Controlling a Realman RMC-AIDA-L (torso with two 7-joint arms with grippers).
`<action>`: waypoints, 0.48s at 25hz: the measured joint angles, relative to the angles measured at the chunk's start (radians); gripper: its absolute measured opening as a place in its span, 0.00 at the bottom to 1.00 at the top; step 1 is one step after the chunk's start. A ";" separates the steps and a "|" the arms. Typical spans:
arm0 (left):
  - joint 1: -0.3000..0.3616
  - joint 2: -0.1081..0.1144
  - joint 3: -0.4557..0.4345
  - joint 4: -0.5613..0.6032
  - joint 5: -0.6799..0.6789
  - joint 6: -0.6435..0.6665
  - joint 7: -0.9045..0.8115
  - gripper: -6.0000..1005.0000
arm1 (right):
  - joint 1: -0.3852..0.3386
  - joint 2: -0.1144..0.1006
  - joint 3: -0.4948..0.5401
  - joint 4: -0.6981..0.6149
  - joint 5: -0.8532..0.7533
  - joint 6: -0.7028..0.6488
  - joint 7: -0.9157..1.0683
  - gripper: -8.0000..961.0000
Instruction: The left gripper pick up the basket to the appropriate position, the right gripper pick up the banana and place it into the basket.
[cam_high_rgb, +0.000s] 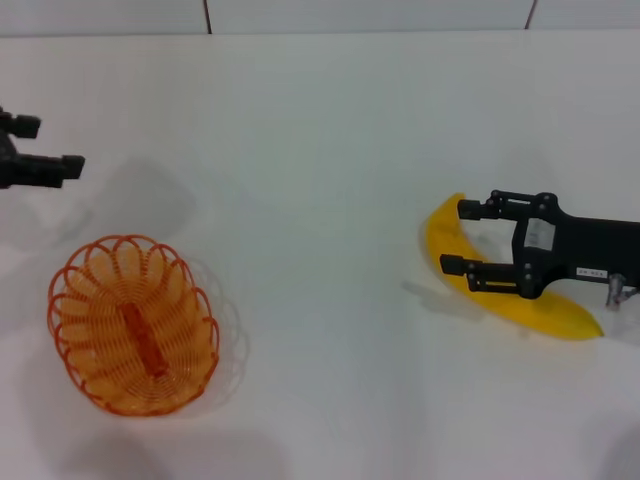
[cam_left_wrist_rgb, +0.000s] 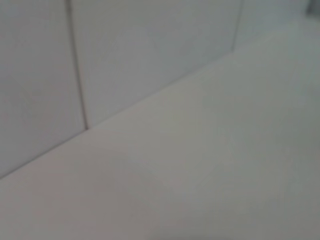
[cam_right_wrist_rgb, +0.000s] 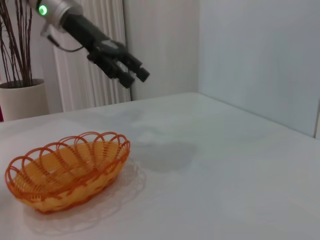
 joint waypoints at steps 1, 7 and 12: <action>-0.008 -0.016 0.003 0.027 0.034 0.006 0.031 0.78 | 0.004 0.000 -0.001 0.000 0.000 -0.001 0.000 0.79; 0.021 -0.055 0.128 0.078 0.077 0.010 0.212 0.78 | 0.019 0.005 -0.004 0.006 -0.001 0.003 -0.003 0.79; 0.030 -0.053 0.221 0.012 0.056 -0.010 0.271 0.77 | 0.014 0.006 0.002 0.004 0.000 0.004 0.000 0.79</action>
